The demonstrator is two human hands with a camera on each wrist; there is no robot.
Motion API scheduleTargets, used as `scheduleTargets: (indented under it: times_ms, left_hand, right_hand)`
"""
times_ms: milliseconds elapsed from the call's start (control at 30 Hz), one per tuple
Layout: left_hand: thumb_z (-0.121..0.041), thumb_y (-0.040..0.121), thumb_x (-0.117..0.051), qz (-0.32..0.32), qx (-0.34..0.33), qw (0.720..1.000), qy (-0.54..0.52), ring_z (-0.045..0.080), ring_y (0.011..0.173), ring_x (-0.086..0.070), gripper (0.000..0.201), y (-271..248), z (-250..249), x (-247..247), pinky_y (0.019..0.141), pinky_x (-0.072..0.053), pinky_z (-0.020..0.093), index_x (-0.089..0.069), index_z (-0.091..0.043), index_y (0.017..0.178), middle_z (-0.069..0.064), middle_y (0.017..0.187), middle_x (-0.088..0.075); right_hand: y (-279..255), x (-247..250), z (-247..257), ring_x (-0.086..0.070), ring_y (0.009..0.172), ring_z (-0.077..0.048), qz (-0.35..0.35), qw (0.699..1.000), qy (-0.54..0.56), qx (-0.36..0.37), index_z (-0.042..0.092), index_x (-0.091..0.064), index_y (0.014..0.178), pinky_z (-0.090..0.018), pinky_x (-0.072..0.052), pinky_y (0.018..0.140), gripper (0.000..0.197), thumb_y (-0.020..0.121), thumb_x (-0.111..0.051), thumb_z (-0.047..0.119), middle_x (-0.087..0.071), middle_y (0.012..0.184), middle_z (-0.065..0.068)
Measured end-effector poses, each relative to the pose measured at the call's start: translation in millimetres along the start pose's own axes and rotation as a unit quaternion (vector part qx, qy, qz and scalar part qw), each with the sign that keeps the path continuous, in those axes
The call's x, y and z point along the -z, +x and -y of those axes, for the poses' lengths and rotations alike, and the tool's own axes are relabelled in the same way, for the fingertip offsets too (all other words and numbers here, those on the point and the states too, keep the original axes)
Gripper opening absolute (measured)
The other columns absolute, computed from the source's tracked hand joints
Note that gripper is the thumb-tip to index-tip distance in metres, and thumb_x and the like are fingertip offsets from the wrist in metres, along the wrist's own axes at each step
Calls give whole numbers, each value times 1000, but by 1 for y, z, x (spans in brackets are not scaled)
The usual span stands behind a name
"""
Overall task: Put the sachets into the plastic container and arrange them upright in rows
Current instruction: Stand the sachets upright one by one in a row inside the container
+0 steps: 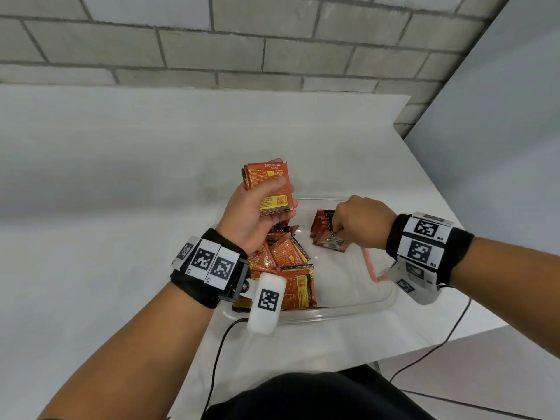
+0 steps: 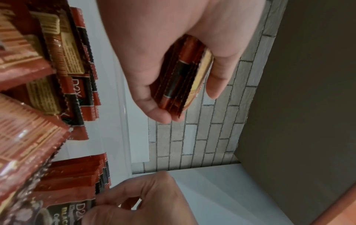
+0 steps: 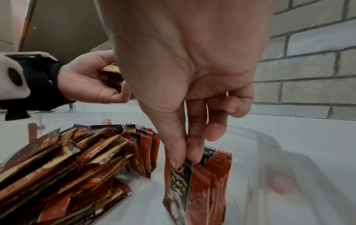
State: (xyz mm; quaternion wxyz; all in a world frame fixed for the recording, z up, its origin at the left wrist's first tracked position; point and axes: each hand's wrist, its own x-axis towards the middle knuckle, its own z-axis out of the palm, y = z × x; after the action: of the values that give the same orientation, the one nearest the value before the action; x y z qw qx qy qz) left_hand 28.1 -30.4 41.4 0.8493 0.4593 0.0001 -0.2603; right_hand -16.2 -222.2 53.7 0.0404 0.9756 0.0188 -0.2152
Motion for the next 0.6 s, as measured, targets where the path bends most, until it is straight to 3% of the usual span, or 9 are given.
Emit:
scheduleTargets:
  times_ms: [67,400,500,600]
  left_hand:
    - [-11,89,-58,-2,1,1000,1,21,66,-64,9,-1,1,1,65,-54,34,-62,-13,96,8,80,-65]
    - [-12,89,-58,0,11,1000,9,21,67,-65,9,-2,2,4,66,-54,34,-63,-13,96,7,80,-66]
    - [-12,88,-59,2,15,1000,12,21,68,-65,8,-2,3,3,66,-54,34,-63,-13,95,7,79,-66]
    - [-12,89,-58,3,18,1000,15,22,68,-65,7,-2,3,3,65,-54,33,-63,-13,94,6,78,-67]
  right_hand:
    - [2,-2,2,-39,59,-27,-6,1000,-22,7,14,-36,52,-24,-25,47,33,79,-49,0,-33,57,-3]
    - [5,-7,5,-35,56,-25,-2,994,-104,15,13,-33,55,-25,-23,45,32,78,-48,-2,-32,57,-2]
    - [5,-7,4,-38,56,-23,-3,993,-114,14,10,-46,62,-24,-24,45,22,83,-50,2,-37,59,-2]
    - [3,-6,4,-39,58,-21,-7,994,-112,12,4,-64,84,-24,-22,44,11,85,-53,6,-46,69,-4]
